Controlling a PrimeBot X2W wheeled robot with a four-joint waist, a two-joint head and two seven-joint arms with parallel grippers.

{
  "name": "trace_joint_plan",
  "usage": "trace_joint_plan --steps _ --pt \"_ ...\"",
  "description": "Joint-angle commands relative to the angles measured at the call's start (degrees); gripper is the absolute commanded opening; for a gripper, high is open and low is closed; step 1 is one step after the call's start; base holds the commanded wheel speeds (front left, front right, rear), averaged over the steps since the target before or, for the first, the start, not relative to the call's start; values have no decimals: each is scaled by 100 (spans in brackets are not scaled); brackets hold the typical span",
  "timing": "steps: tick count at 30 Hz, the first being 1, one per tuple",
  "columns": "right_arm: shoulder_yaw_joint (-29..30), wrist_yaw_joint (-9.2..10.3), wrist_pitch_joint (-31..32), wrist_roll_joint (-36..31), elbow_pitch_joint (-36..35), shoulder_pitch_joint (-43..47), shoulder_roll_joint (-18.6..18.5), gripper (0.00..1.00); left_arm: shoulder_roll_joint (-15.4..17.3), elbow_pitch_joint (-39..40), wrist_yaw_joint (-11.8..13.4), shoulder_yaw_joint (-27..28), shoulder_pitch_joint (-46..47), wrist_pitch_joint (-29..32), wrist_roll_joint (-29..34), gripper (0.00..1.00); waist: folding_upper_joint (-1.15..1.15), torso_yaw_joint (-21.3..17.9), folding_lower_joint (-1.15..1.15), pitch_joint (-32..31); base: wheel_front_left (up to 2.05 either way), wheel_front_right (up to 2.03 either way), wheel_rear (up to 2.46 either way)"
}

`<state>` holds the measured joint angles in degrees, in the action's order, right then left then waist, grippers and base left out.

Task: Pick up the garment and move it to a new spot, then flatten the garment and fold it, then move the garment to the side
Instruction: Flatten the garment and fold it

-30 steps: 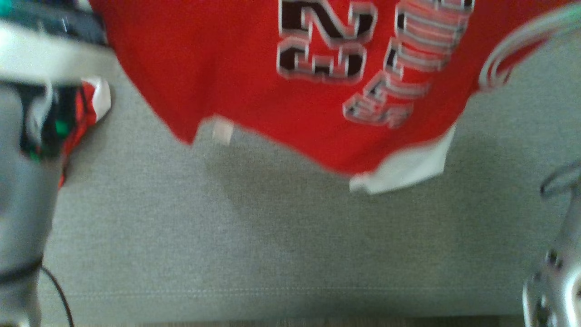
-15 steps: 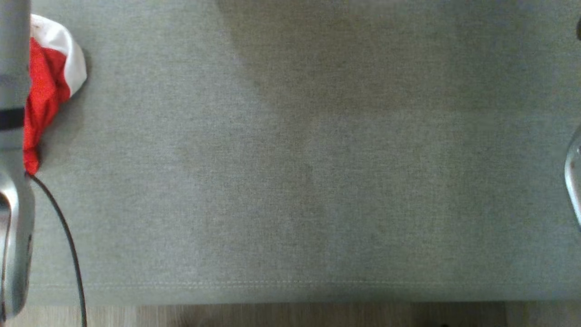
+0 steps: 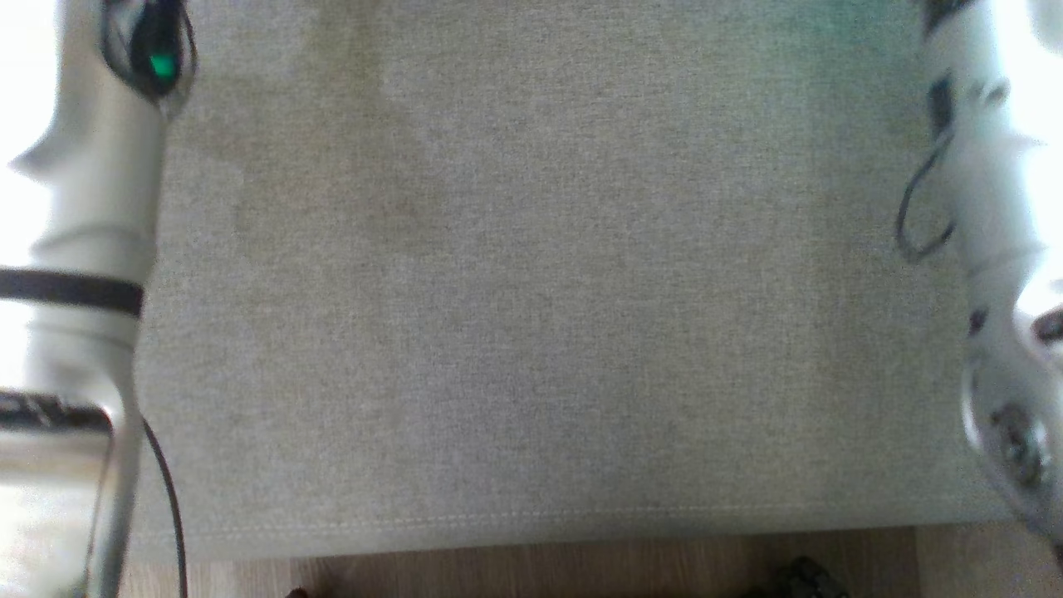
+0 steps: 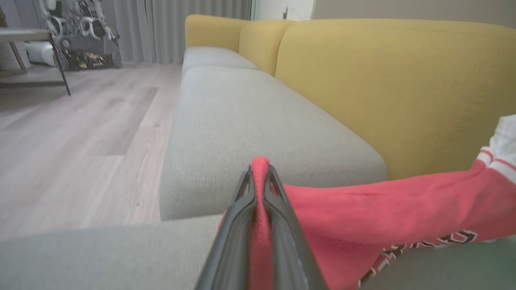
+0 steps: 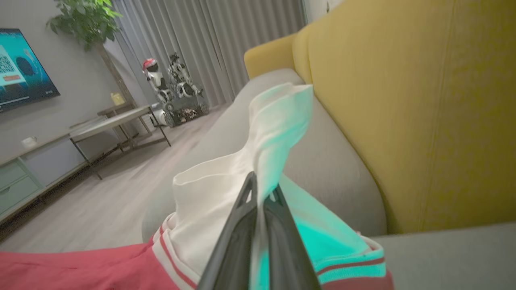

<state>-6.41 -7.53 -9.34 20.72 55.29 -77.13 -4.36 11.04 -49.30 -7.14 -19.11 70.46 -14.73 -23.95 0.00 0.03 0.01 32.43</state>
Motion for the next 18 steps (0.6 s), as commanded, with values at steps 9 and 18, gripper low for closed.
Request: trace_joint_plan --steps 9,18 --pt "-286 4 -455 591 -641 1907 142 0 95 651 -34 402 -1400 -27 -391 0 0 17 -1 -293 0 0 0" --pt "93 4 -296 439 -2291 4533 145 0 -116 1560 -34 608 -3219 -27 -200 0 0 126 -1 -921 0 0 0"
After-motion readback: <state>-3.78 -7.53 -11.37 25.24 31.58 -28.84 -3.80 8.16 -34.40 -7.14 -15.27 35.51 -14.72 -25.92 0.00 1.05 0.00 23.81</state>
